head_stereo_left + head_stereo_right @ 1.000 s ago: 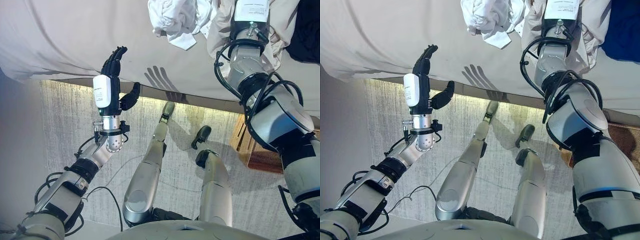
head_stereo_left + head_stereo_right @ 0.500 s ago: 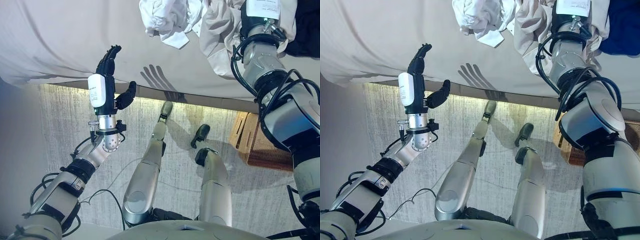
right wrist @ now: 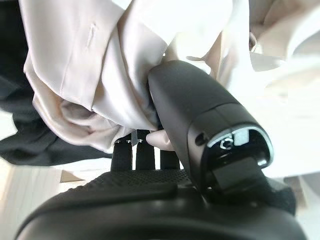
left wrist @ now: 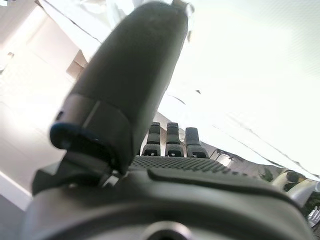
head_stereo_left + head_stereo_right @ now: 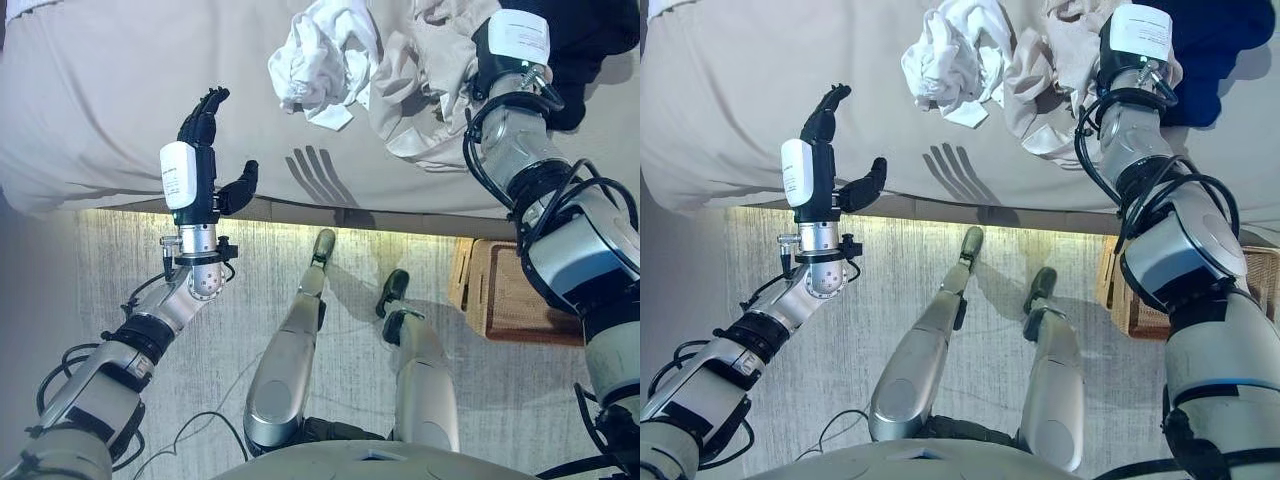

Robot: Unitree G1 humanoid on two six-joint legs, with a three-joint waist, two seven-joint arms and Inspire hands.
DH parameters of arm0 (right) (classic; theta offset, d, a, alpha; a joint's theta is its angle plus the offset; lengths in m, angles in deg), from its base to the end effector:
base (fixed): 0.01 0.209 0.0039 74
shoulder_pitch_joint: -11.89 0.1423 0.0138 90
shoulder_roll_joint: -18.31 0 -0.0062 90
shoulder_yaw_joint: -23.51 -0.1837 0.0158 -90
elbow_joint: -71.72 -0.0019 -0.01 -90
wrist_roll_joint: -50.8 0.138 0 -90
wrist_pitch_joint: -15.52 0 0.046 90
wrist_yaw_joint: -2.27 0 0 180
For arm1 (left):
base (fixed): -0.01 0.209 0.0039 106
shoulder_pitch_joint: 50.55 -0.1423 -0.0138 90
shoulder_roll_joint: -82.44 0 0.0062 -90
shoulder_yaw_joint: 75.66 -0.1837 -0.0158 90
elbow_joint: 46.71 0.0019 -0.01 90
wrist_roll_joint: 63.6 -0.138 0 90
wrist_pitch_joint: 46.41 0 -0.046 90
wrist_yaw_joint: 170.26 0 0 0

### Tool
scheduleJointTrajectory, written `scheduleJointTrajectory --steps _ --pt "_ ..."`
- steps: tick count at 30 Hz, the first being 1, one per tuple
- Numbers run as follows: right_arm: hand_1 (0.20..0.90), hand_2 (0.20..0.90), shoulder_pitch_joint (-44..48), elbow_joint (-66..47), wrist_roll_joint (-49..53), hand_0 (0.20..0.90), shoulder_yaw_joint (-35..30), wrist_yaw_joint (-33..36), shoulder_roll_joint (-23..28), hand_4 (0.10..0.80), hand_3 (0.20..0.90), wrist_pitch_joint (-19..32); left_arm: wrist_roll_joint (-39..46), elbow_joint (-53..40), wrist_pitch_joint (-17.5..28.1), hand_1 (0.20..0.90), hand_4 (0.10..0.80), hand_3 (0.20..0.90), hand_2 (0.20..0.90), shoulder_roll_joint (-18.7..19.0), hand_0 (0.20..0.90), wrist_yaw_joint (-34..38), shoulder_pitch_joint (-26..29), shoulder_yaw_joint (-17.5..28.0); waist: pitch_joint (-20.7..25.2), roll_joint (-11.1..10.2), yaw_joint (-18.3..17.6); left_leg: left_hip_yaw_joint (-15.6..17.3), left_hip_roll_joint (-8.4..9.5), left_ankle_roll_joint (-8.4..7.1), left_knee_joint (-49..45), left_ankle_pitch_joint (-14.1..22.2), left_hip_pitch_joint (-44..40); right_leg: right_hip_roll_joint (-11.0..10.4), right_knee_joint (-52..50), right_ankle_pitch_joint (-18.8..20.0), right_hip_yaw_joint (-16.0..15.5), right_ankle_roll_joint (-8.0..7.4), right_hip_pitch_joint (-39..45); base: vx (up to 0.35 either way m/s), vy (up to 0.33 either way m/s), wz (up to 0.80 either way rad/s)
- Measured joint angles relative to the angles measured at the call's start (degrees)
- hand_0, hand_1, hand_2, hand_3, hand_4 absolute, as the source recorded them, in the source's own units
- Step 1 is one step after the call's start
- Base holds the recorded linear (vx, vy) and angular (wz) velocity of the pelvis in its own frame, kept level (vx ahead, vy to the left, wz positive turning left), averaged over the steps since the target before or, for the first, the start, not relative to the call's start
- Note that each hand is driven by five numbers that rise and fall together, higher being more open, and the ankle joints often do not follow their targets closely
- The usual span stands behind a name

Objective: Pick up the clothes from the bed and place them into the basket

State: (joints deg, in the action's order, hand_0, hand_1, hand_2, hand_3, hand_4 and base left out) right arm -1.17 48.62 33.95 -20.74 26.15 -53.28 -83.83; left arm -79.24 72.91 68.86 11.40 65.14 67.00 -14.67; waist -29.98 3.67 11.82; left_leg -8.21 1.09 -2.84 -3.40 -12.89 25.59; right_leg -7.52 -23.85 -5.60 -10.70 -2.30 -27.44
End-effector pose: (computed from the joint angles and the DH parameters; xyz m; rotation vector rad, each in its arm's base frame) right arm 0.3744 -0.2156 0.2382 -1.4178 -0.1999 -0.5055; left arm 0.2737 0.1963 0.0704 0.7405 -0.6921 0.3580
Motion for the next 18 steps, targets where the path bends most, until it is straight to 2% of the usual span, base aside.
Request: scheduleJointTrajectory --steps 7,9,14,18 --pt "0.3 0.3 -0.81 -4.35 0.09 0.3 -0.23 3.61 1.88 0.1 0.2 4.37 1.24 0.49 -1.93 0.9 0.8 0.9 0.9 -0.61 0.9 -3.18 -1.86 -0.13 -0.17 0.34 -1.18 0.7 -0.06 0.49 1.81 -0.18 -4.69 0.16 2.04 0.06 0.43 -0.04 4.66 0.002 -0.002 -0.03" --pt "0.3 0.3 -2.21 -7.14 0.6 0.3 -2.14 4.91 3.36 0.1 0.2 5.66 2.14 0.64 -2.68 0.9 0.8 0.9 0.9 -0.78 0.9 -3.81 -2.49 -0.22 -0.17 0.35 -1.29 0.76 -0.11 0.48 2.07 -0.11 -6.35 0.2 3.2 0.13 0.34 -0.15 6.76 0.018 -0.018 0.0" --pt "0.3 0.3 -2.57 -10.99 2.32 0.3 -2.76 6.93 6.94 0.1 0.2 6.01 2.68 1.23 -4.96 0.9 0.8 0.9 0.9 -0.86 0.9 -5.55 -2.8 -0.24 -0.16 0.34 -1.41 0.85 -0.12 0.64 3.82 0.17 -10.22 0.22 5.95 0.17 0.17 -0.19 11.01 0.064 -0.028 0.0" --pt "0.3 0.3 -2.62 -13.41 3.08 0.3 -3.11 7.02 10.19 0.1 0.2 6.97 2.76 2.7 -5.83 0.9 0.8 0.9 0.9 -0.9 0.9 -6.45 -2.81 -0.17 -0.13 0.28 -2.02 1.37 -0.01 1.04 3.99 1.23 -13.39 0.33 8.25 0.56 0.42 -0.81 14.96 0.087 -0.047 -0.04"
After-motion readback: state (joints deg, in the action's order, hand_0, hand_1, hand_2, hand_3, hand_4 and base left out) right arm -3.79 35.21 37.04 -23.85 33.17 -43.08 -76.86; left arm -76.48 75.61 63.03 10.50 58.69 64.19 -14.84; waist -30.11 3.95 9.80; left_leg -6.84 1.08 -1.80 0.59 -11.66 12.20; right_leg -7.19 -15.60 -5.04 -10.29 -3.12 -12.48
